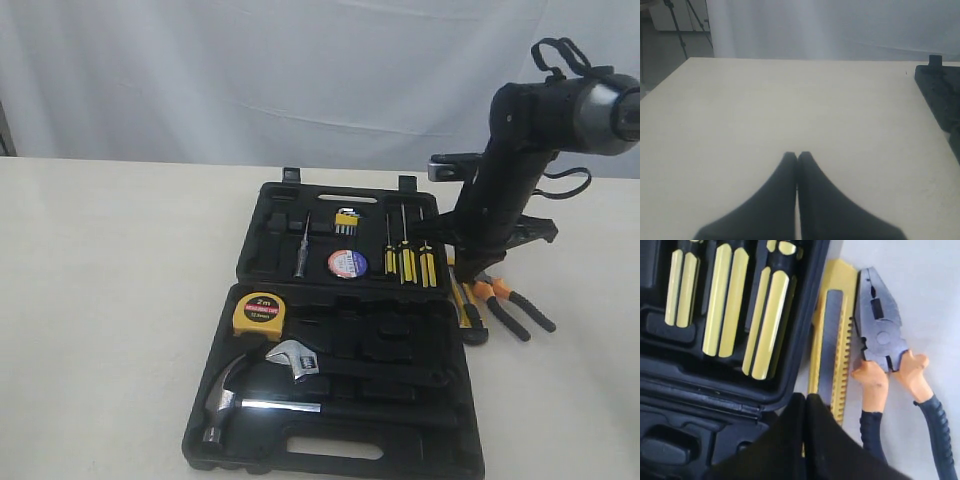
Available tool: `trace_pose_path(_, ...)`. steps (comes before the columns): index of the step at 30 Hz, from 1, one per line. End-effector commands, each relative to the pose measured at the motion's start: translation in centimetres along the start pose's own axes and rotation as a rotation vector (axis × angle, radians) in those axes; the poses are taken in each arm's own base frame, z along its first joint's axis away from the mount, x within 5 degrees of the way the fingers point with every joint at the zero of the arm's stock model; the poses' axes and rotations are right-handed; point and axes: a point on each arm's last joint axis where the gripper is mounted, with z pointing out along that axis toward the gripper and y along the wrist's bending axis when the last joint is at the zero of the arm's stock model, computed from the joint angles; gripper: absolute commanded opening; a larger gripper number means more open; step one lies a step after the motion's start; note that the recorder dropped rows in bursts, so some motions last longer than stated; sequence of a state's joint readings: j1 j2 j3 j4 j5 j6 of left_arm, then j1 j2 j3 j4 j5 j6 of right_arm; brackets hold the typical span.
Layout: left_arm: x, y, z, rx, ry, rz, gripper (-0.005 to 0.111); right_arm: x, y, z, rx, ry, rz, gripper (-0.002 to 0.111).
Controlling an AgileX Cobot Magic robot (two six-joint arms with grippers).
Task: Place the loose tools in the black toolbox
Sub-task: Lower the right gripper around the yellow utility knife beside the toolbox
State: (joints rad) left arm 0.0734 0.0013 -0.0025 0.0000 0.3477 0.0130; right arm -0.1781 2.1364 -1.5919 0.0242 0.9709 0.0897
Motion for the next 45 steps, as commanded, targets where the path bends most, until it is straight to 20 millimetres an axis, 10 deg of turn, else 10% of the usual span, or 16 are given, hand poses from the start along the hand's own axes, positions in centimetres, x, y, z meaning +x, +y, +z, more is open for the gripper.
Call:
trace_pose_path(1,0.0,0.0,0.0,0.005,-0.004,-0.005,0.0,-0.2,-0.1,0.3,-0.003,-0.001,-0.005,-0.001)
trace_pose_path(13,0.0,0.0,0.0,0.005,-0.004,-0.005,0.0,-0.2,-0.5,1.3,0.032,0.012,-0.028,0.002)
trace_pose_path(22,0.0,0.0,0.0,0.005,-0.004,-0.005,0.0,-0.2,-0.4,1.3,0.022,0.013,-0.021,0.046)
trace_pose_path(45,0.0,0.0,0.0,0.005,-0.004,-0.005,0.0,0.7,-0.5,3.9,0.022,0.085,-0.014,0.026)
